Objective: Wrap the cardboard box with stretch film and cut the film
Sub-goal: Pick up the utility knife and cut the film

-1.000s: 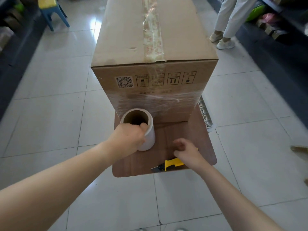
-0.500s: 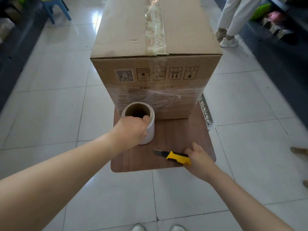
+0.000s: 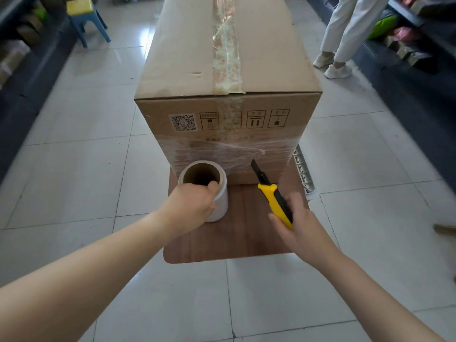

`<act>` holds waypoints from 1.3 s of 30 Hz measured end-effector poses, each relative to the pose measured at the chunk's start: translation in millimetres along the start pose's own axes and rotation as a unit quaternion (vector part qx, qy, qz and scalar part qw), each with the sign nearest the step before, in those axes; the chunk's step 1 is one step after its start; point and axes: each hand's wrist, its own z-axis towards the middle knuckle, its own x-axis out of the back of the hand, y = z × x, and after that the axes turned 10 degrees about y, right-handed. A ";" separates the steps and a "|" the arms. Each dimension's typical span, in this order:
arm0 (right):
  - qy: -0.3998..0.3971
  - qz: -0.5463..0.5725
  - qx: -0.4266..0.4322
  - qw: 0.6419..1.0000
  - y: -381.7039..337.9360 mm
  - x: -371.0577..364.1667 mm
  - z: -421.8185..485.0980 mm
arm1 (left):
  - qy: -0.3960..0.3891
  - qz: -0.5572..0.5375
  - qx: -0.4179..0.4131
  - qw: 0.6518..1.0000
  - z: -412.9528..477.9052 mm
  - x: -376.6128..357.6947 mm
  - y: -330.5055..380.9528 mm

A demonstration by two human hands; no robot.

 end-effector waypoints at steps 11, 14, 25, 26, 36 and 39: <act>-0.011 0.002 -0.045 0.999 -31.6 -37.6 17.7 | -0.026 -0.041 0.013 0.999 -6.1 -0.5 1.6; -0.008 0.009 -0.065 0.998 -24.6 -37.1 14.8 | -0.041 -0.046 0.021 0.998 -8.6 0.9 1.1; 0.098 -0.051 0.009 0.994 -40.5 -39.9 18.6 | -0.034 -0.050 0.006 0.998 -12.0 -0.7 1.8; 0.098 -0.059 0.011 0.993 -40.6 -41.2 19.8 | -0.032 -0.050 0.007 0.998 -11.9 -1.0 1.3; 0.093 -0.122 0.055 0.987 -18.4 -54.7 20.8 | 0.020 -0.062 -0.032 0.997 -18.5 -0.8 -4.1; 0.078 -0.132 0.064 0.986 -15.8 -62.0 19.0 | 0.028 -0.065 -0.030 0.997 -18.0 -2.4 -4.4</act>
